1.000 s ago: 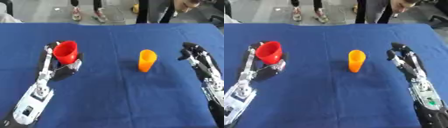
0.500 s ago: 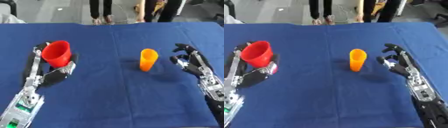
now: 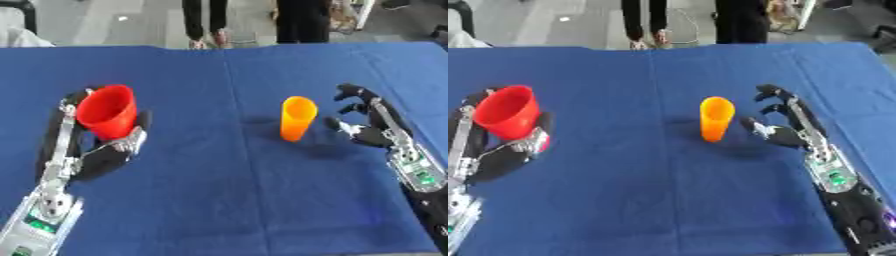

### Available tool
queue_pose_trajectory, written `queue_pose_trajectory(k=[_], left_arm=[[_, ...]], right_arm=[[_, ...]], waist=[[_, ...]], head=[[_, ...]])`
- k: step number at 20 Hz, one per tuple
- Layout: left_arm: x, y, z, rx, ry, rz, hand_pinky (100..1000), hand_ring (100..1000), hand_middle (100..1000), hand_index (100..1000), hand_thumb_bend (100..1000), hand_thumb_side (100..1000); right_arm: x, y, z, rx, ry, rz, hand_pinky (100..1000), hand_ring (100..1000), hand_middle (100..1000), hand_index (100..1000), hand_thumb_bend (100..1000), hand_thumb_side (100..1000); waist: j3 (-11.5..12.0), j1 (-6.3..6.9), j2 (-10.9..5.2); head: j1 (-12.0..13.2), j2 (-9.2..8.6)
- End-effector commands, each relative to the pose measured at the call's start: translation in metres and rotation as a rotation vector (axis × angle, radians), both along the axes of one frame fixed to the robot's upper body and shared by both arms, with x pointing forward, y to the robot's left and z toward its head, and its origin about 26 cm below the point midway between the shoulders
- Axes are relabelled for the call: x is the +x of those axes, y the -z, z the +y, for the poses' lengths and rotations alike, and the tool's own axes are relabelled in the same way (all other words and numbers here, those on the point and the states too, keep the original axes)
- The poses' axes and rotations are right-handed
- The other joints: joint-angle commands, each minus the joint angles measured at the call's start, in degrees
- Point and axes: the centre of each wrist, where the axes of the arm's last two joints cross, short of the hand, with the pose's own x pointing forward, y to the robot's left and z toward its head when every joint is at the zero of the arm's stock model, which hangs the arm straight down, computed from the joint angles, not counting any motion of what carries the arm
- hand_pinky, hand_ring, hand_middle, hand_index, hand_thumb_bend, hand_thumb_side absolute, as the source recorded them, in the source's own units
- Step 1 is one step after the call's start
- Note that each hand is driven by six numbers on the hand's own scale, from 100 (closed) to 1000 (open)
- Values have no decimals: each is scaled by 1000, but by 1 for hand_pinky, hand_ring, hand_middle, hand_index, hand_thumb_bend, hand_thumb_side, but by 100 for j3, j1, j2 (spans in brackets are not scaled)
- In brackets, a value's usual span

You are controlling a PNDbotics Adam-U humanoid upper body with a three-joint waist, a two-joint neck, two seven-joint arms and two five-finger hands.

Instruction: Pour the contents of one cup into another cup.

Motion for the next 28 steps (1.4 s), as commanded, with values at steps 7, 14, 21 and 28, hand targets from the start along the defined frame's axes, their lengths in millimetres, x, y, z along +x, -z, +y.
queue_pose_trajectory(k=[7,14,21,28], left_arm=[[-4,-13,-6,-16,37,-34,100,248,330,604,100,265],[-5,-14,-7,-18,45,-35,100,248,330,605,100,269],[-4,-14,-8,-16,46,-33,100,249,330,605,100,278],[-4,-14,-9,-15,53,-32,100,249,330,605,100,285]], right_arm=[[15,-19,2,-139,-27,-73,655,1000,671,866,618,481],[21,-20,9,-178,-50,-88,659,999,667,867,620,485],[23,-17,14,-194,-75,-83,658,994,660,868,627,502],[25,-16,26,-232,-152,-83,662,989,659,870,631,512]], waist=[[115,45,-88],[199,56,-82],[213,40,-89],[196,29,-107]], head=[[-81,1],[-121,-10],[-128,-14],[-138,-16]])
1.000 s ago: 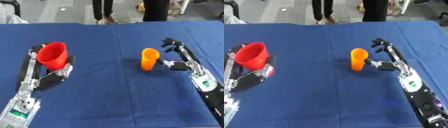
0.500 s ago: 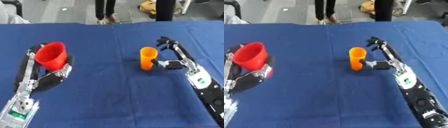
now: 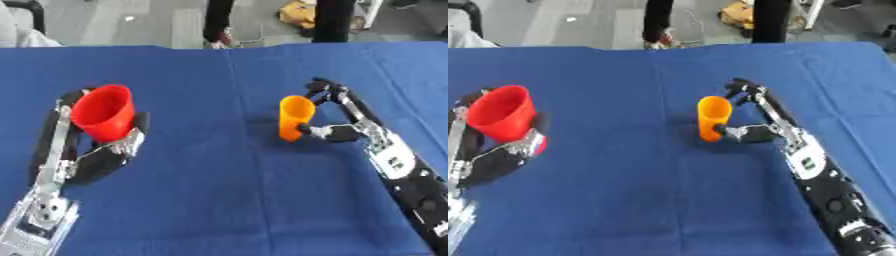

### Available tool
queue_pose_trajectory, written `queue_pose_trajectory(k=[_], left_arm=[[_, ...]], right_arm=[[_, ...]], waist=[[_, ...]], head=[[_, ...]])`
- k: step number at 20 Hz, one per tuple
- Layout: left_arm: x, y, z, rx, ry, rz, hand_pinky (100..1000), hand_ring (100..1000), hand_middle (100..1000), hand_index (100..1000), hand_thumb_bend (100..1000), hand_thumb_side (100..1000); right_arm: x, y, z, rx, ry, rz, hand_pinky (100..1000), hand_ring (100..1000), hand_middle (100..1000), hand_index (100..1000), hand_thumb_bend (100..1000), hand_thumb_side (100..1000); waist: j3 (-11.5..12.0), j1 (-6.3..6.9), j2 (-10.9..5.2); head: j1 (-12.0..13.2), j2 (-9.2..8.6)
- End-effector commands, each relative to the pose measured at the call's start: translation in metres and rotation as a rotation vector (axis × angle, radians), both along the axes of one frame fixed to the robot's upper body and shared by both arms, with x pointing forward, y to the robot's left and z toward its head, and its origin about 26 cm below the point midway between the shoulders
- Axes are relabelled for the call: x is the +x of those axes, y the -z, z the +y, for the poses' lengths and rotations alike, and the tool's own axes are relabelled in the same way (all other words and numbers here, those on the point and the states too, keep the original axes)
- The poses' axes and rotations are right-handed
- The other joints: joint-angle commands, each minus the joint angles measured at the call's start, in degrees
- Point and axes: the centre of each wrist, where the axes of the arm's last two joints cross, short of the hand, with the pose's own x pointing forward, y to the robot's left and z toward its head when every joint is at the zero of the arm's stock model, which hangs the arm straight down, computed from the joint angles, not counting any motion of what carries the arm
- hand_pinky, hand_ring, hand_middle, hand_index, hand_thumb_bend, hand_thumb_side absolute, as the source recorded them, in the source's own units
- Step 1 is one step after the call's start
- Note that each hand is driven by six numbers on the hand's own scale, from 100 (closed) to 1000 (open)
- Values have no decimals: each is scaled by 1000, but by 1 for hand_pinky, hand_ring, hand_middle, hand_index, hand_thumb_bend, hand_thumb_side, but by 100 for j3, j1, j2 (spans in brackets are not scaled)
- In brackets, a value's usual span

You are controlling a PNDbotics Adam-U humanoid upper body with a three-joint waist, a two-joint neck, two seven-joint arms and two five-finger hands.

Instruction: Pour the contents of one cup into another cup.

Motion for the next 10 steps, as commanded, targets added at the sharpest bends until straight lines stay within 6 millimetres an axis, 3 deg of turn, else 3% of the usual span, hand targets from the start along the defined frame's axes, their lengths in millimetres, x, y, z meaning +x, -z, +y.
queue_pose_trajectory(k=[1,10], left_arm=[[-1,-10,-2,-4,17,-34,100,249,330,605,100,285],[-1,-11,-4,-8,26,-30,100,249,330,606,100,291]], right_arm=[[7,-15,5,-33,-41,-35,662,988,660,870,632,515],[12,-14,20,-49,-99,-21,657,983,651,868,634,528]], waist=[[-1,-12,-106],[6,22,-117]], head=[[-10,-16],[-30,-5]])
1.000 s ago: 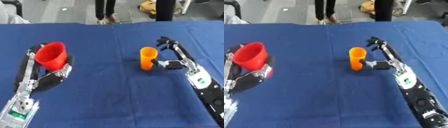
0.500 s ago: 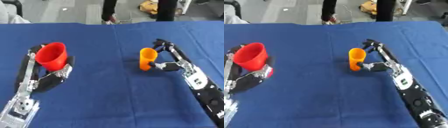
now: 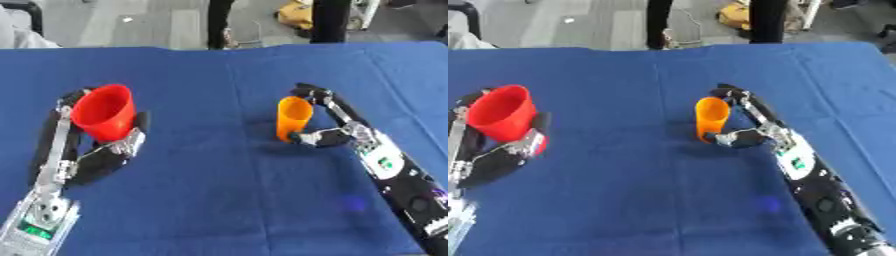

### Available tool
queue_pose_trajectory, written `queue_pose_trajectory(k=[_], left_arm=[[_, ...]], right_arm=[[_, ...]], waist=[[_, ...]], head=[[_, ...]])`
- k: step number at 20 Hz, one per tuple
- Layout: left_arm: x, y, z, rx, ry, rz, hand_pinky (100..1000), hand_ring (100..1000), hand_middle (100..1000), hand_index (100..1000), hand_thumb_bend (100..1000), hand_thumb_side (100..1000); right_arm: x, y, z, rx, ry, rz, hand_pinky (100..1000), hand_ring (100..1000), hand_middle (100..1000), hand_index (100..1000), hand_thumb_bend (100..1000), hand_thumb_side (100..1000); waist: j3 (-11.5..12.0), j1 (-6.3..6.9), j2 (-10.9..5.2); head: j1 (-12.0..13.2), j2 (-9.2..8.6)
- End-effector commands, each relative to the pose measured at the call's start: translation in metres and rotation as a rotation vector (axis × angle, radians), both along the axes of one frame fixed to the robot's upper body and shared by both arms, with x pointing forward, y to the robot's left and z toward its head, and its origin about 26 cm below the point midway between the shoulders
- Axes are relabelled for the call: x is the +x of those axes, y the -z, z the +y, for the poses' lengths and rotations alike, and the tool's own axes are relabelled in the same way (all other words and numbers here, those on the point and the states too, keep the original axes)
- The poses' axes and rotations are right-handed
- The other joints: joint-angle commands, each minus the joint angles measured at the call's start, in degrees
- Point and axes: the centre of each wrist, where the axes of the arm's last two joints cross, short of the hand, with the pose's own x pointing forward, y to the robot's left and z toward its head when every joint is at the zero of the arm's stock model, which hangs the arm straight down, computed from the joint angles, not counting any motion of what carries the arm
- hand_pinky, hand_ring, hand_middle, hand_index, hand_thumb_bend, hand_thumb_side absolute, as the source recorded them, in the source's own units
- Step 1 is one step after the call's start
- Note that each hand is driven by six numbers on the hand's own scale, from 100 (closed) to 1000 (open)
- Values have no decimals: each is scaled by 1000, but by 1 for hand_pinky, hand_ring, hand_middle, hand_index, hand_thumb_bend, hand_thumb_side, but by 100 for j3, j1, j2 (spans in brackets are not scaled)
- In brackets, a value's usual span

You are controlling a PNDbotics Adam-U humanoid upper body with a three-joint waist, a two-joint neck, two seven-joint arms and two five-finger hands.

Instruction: Pour the contents of one cup into another cup.

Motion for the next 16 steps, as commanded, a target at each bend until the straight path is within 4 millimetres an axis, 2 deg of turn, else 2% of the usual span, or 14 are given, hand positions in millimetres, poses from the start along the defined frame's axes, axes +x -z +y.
queue_pose_trajectory(k=[1,10,16], left_arm=[[-1,-10,-3,-8,20,-32,100,249,330,606,100,293],[-2,-10,-4,-10,23,-31,100,250,330,606,100,298],[-2,-11,-5,-11,27,-31,100,250,329,606,100,303]], right_arm=[[6,-12,2,-20,-19,-21,654,983,647,867,635,530],[9,-4,12,-30,-51,15,633,967,618,865,638,542],[11,-1,18,-31,-61,27,600,935,568,853,628,530]], waist=[[7,13,-101],[17,47,-105],[27,48,-113]], head=[[-14,-4],[-33,9],[-49,5]])
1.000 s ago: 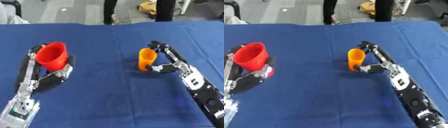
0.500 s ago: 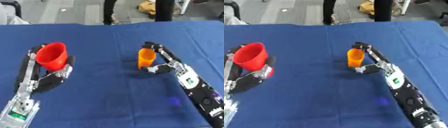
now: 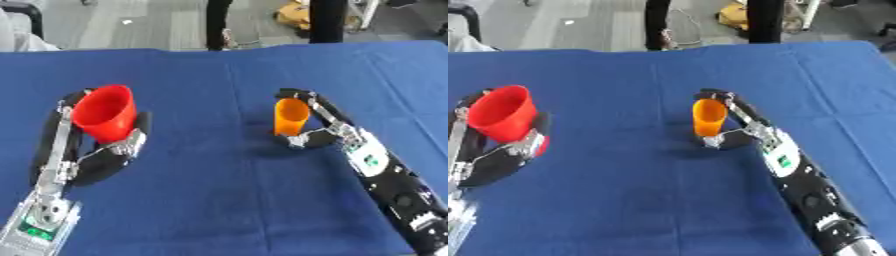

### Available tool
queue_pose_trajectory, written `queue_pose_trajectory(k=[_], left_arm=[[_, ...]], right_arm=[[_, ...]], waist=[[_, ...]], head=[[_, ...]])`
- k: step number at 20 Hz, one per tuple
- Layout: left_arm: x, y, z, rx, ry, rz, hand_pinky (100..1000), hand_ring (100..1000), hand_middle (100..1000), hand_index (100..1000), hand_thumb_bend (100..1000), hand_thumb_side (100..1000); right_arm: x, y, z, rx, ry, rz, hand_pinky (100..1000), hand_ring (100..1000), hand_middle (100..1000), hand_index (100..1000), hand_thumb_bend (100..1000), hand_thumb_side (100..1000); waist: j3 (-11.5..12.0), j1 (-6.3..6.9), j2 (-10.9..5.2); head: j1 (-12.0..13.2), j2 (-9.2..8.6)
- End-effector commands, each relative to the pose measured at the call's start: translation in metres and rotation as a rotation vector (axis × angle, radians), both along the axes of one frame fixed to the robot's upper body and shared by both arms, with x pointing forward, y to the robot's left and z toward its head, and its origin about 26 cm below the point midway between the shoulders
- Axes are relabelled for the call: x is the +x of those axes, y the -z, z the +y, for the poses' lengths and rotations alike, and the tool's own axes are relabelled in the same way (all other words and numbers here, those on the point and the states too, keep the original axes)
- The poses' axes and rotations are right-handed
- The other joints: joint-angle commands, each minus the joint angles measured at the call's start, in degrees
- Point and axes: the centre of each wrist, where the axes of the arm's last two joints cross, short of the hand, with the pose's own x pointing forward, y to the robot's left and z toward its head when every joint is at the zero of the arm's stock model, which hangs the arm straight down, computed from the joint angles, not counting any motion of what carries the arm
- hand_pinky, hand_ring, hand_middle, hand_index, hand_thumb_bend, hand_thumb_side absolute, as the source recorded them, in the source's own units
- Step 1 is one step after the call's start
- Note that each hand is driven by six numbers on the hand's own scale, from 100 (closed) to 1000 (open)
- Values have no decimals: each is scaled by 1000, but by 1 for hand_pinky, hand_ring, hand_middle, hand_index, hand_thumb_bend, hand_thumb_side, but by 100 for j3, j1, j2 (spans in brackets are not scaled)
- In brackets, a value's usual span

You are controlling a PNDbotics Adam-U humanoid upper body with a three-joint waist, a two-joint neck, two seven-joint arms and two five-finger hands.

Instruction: Pour the contents of one cup into another cup.

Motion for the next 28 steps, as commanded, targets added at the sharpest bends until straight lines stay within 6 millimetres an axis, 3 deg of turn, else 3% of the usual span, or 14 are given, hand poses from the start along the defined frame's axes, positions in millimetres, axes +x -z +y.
queue_pose_trajectory(k=[1,8,17,21,22,23,24,28], left_arm=[[-1,-10,-2,-7,16,-31,100,250,329,606,100,305],[-1,-11,-3,-8,19,-31,100,250,330,606,100,311],[-1,-10,-4,-8,23,-30,100,250,330,607,100,324],[-1,-10,-4,-10,23,-31,100,251,330,607,100,327],[-1,-10,-4,-10,23,-31,100,251,330,607,100,329],[-1,-10,-4,-10,23,-31,100,251,330,607,100,329],[-1,-11,-4,-10,23,-32,100,251,330,607,100,330],[-2,-13,-4,-15,24,-40,100,250,330,607,100,335]], right_arm=[[4,-6,2,-19,-8,-8,592,930,559,852,626,528],[5,0,8,-25,-15,9,532,881,527,850,611,485],[5,10,14,-46,-31,29,339,727,528,852,554,355],[4,13,15,-38,-27,39,220,608,519,842,465,168],[4,14,14,-32,-23,40,183,569,514,838,382,111],[4,14,14,-25,-18,41,179,565,513,838,371,105],[4,13,13,-16,-12,41,144,523,507,832,298,100],[4,9,5,25,25,37,122,477,503,828,257,100]], waist=[[17,0,-86],[40,-2,-84],[55,-2,-73],[65,-2,-76],[68,-2,-79],[71,-2,-82],[73,-4,-85],[74,-15,-99]], head=[[-19,5],[-27,3],[-40,3],[-45,-3],[-47,-5],[-49,-7],[-51,-11],[-51,-24]])
